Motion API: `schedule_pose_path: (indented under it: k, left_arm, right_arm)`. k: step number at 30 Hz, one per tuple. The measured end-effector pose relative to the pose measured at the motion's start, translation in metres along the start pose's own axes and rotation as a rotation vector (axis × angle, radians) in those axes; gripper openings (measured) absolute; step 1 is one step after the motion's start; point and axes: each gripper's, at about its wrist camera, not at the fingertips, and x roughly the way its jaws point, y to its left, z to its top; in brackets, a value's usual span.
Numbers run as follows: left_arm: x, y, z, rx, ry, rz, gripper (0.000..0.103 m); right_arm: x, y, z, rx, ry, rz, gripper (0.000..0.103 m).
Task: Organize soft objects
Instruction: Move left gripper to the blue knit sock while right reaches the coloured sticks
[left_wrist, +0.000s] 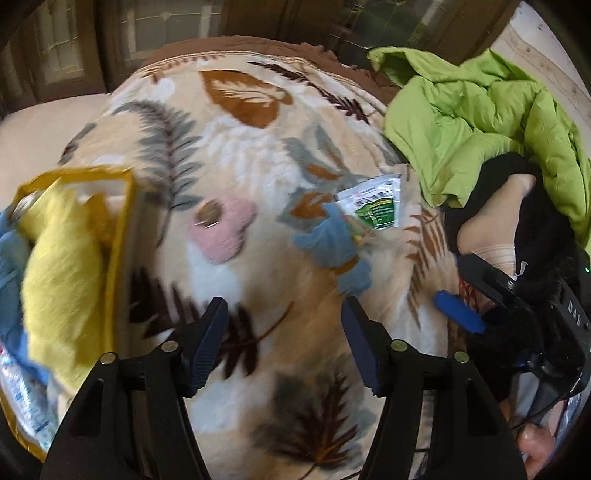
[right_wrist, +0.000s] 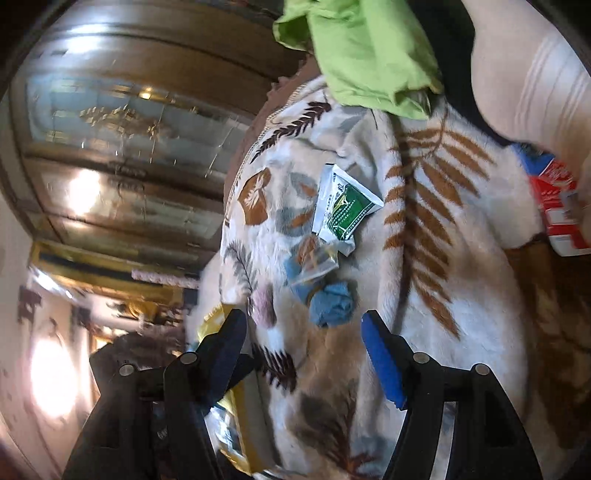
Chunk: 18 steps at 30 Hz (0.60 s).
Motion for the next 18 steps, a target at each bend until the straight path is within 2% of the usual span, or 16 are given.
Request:
schedule_pose_path:
  k: [4,11,14,15,17,18]
  left_arm:
    - [0.021,-0.012,0.009,-0.008,0.034,0.007,0.066]
    - [0.051,-0.023,0.021,-0.014,0.067,0.04,0.066]
    - [0.062,-0.025,0.026,-0.021,0.087,0.046,0.066]
    - [0.065,-0.026,0.027,-0.025,0.087,0.043,0.066]
    - [0.068,-0.028,0.029,-0.028,0.082,0.045,0.072]
    - [0.07,-0.03,0.03,-0.027,0.08,0.046,0.072]
  right_arm:
    - [0.024,-0.014,0.013,0.125,0.035,0.09,0.068]
    - [0.066,-0.036,0.028,0.254,0.086,0.134,0.068]
    - [0.08,-0.039,0.035,0.271,0.1,0.146,0.068]
    - [0.085,-0.037,0.037,0.264,0.106,0.145,0.064]
    - [0.094,-0.034,0.041,0.239,0.123,0.132,0.043]
    - [0.097,-0.033,0.042,0.235,0.129,0.124,0.023]
